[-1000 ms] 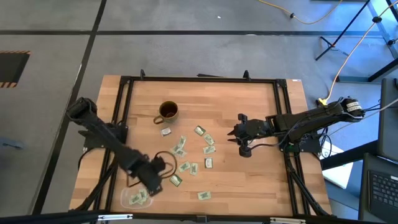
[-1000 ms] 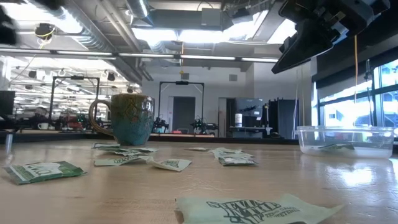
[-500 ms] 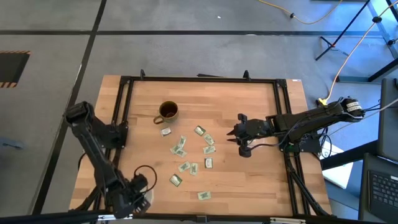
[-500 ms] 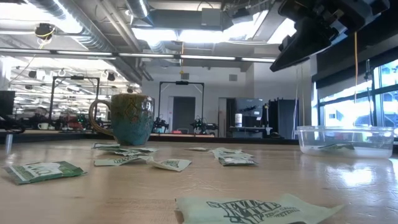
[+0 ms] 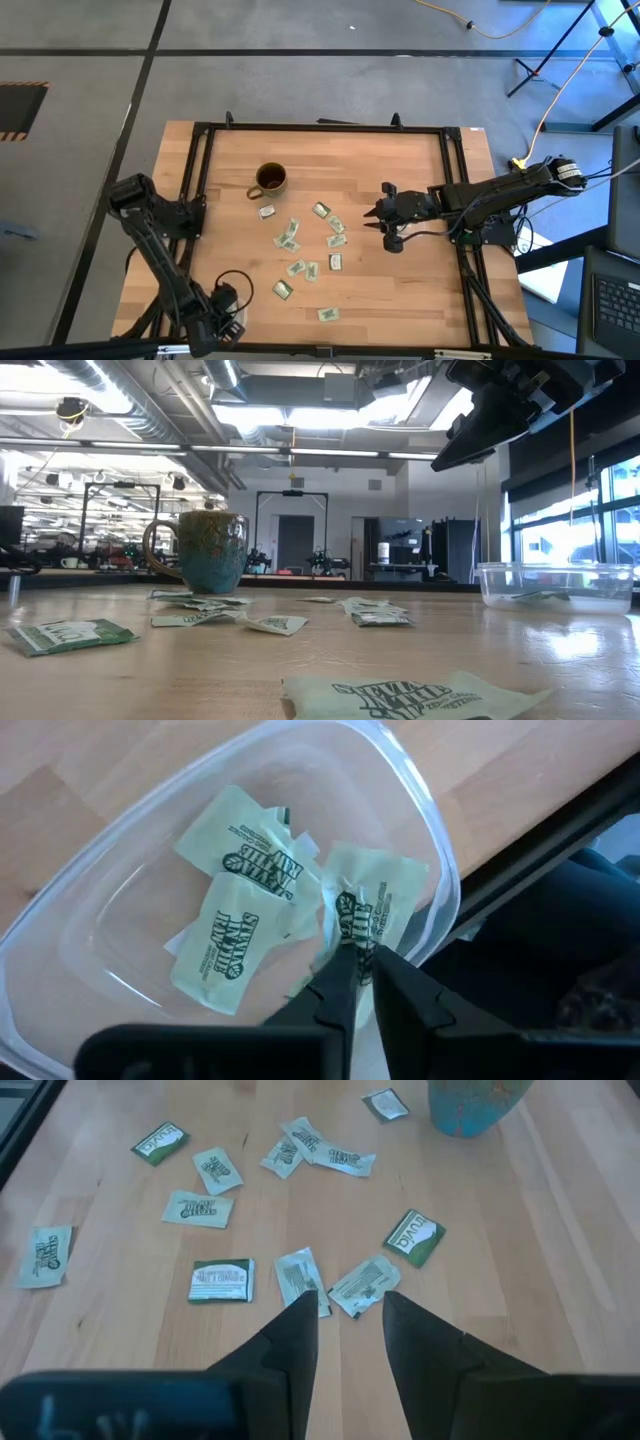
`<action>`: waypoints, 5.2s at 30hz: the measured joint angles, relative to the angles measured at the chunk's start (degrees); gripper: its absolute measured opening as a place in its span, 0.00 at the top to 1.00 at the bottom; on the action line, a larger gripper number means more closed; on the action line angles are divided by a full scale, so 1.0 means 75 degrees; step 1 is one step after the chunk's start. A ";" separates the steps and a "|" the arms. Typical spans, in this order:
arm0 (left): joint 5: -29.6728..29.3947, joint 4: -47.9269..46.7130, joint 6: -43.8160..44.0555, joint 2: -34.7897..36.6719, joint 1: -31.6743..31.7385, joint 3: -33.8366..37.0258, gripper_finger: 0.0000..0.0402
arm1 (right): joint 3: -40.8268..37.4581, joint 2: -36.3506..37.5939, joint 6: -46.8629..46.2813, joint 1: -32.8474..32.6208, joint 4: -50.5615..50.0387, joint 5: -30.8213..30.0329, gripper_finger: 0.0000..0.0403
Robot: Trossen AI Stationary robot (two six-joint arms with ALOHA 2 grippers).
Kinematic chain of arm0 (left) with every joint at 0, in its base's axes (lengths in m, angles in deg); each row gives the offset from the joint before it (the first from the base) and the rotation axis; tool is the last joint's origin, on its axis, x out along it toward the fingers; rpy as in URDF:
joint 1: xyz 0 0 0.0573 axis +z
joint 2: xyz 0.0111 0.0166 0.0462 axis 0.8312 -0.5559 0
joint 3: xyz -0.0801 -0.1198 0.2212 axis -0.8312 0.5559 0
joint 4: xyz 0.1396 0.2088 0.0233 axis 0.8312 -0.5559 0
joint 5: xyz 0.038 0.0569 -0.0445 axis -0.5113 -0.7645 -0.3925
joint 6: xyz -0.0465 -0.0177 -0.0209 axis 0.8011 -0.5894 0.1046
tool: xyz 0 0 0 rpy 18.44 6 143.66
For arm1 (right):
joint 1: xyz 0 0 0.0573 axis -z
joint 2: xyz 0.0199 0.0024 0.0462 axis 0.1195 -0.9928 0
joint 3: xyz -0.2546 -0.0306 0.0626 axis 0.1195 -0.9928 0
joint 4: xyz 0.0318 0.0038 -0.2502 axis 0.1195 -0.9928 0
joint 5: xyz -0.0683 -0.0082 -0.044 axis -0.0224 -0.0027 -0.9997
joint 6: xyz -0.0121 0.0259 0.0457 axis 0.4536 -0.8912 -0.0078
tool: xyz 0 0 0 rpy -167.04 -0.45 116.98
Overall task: Pick and place Stevia / Truvia into bins
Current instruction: Put the stevia packet into the bottom transparent container, then put the truvia packet into the top transparent container, then put the stevia packet into the bottom transparent container
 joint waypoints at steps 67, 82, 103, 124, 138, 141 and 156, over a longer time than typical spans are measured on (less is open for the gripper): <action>-0.2790 -0.3410 -0.4339 0.1008 0.2547 0.0283 0.85 | 0.3174 -0.6030 0.2002 -0.1174 -0.0373 0.0801 0.84; -0.2742 -0.3397 -0.4334 0.1008 0.2547 0.0280 0.85 | 0.3133 -0.5176 0.1773 -0.1172 -0.1210 0.0795 0.93; -0.2786 -0.3384 -0.4391 0.1008 0.2544 0.0280 0.85 | 0.3008 -0.2081 -0.0855 -0.1084 -0.5979 -0.0135 0.93; -0.2800 -0.3387 -0.4412 0.1008 0.2521 0.0277 0.85 | -0.0394 -0.0542 -0.2641 -0.0146 -0.4356 -0.0012 0.93; -0.2808 -0.3389 -0.4412 0.1008 0.2524 0.0277 0.85 | -0.0632 -0.0542 -0.2814 -0.0146 -0.3934 0.0075 0.87; -0.2854 -0.3390 -0.4412 0.1008 0.2524 0.0277 0.85 | -0.0632 -0.0542 -0.2858 -0.0146 -0.3937 0.0075 0.81; -0.3019 -0.3390 -0.4412 0.1008 0.2524 0.0277 0.85 | 0.0635 -0.0552 -0.1213 -0.0151 -0.1734 0.0070 0.71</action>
